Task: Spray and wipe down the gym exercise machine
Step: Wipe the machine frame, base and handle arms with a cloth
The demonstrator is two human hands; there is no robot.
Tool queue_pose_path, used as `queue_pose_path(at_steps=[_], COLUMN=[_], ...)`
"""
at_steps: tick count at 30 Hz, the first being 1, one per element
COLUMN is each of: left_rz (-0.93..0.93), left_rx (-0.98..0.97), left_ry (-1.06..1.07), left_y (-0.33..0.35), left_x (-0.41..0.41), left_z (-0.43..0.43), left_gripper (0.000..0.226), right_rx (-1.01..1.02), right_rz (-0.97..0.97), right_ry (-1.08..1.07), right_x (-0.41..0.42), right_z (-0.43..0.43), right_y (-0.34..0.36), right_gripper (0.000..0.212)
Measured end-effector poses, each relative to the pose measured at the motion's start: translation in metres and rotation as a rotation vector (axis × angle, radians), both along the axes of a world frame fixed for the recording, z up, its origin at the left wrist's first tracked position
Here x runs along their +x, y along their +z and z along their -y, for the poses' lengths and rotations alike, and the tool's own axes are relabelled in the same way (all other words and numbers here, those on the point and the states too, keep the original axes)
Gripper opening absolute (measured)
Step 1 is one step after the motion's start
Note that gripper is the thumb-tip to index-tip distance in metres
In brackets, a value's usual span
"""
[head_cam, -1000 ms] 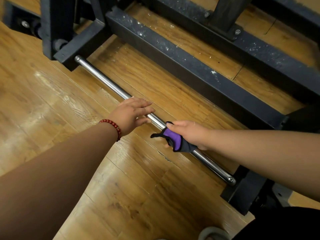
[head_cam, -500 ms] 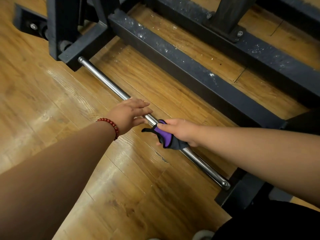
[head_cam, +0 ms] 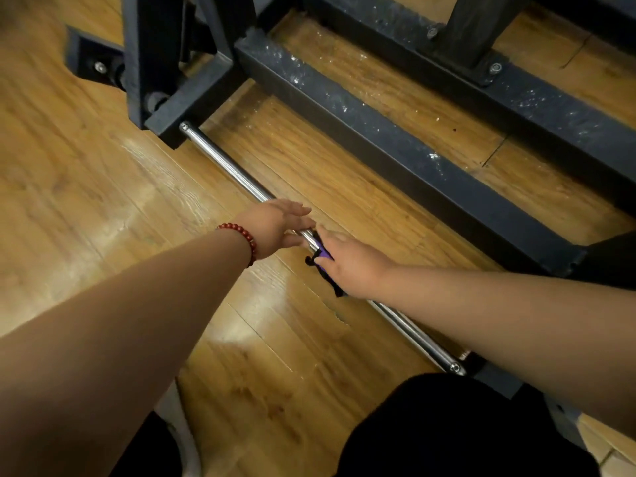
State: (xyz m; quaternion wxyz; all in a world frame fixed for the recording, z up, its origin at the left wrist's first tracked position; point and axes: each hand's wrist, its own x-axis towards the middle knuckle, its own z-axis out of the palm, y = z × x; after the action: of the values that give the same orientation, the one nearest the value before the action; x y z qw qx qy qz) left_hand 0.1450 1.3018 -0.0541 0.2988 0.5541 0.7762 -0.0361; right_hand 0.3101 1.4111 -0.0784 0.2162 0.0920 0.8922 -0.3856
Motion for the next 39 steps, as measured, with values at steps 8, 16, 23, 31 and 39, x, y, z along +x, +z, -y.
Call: queue_pose_path(at_steps=[8,16,23,31,39], left_rz=[-0.078,-0.091,-0.079,-0.115,-0.191], left_rx=[0.151,0.238,0.32,0.466,0.537], left_ry=[-0.246,-0.439,-0.536,-0.497,-0.467], left_y=[-0.008,-0.021,-0.019,-0.041,-0.047], left_x=[-0.03,-0.055,-0.089,-0.102,-0.117], left_z=[0.016,0.021,0.029,0.036,0.034], left_gripper=[0.049,0.049,0.054,0.047,0.049], right_rx=[0.852,0.788,0.716,0.887,1.003], right_rz=[-0.047,-0.003,0.03,-0.194,-0.184], right_ry=[0.556,0.205,0.19,-0.001,-0.034], right_x=[0.026,-0.009,-0.019,-0.021,-0.069], right_z=[0.018,0.041,0.054,0.068,0.081], right_y=[0.011,0.007,0.02,-0.002,-0.022], right_gripper=[0.057,0.084,0.075,0.076,0.06])
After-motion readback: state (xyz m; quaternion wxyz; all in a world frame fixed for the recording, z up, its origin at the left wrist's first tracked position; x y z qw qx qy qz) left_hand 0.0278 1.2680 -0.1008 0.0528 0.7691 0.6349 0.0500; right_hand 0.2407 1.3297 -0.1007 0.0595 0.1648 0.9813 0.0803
